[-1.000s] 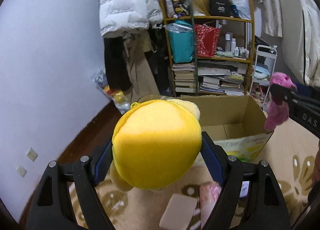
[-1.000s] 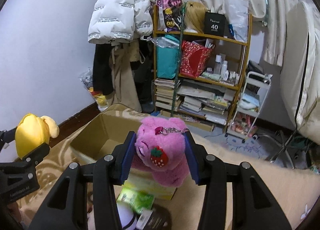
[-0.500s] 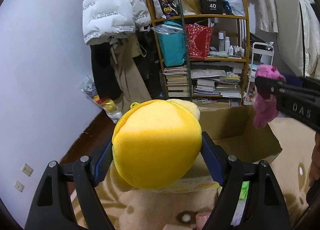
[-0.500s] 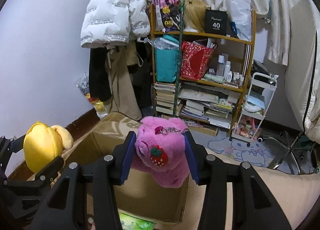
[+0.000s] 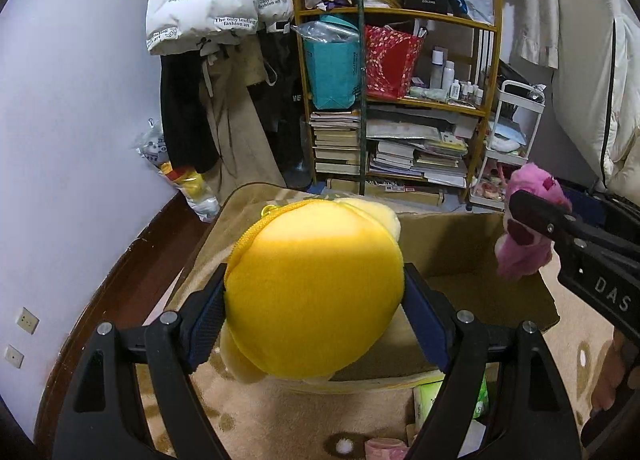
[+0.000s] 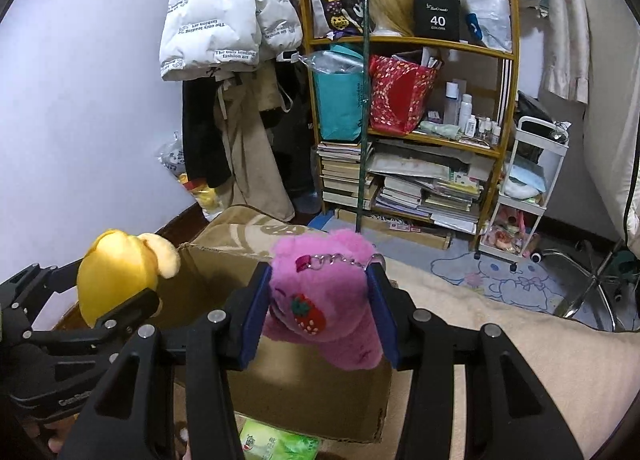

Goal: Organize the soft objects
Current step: 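Carry both plushes over the cardboard box while the right gripper releases the pink bear inside, then open the left gripper to drop the yellow plush into the box, then withdraw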

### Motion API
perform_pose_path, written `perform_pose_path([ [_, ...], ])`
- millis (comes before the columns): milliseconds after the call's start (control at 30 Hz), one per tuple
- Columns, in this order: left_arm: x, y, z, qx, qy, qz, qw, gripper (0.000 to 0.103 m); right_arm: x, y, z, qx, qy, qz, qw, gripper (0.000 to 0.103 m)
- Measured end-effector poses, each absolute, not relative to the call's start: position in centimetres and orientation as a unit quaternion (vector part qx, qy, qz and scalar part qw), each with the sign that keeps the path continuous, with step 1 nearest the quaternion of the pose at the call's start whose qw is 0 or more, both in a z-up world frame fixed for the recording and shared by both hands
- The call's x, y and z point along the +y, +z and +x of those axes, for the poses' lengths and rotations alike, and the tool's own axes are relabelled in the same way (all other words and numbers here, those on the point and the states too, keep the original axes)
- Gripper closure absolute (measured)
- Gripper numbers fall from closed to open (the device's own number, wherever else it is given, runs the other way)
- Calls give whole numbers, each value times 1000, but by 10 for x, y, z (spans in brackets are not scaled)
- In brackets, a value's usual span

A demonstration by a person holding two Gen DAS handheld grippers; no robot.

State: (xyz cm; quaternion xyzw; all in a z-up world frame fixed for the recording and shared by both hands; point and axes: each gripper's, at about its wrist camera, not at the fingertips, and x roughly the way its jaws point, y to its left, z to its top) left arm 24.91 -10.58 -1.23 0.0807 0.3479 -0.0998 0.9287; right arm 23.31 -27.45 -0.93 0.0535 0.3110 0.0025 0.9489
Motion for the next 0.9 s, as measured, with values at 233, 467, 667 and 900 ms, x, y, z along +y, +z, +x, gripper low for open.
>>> perform_pose_path([
  [233,-110,-23,255,363,-97,84,923,21,-276,-5,227,294,19,78,952,52],
  [467,-112,-27,254,368,-96,86,921,19,-281,-9,224,304,20,91,948,52],
  [667,-107,-18,249,354,-99,74,927,8,-292,-5,214,298,8,107,948,22],
  [900,-96,-9,240,356,-94,62,928,8,-299,-2,200,299,-4,104,949,0],
])
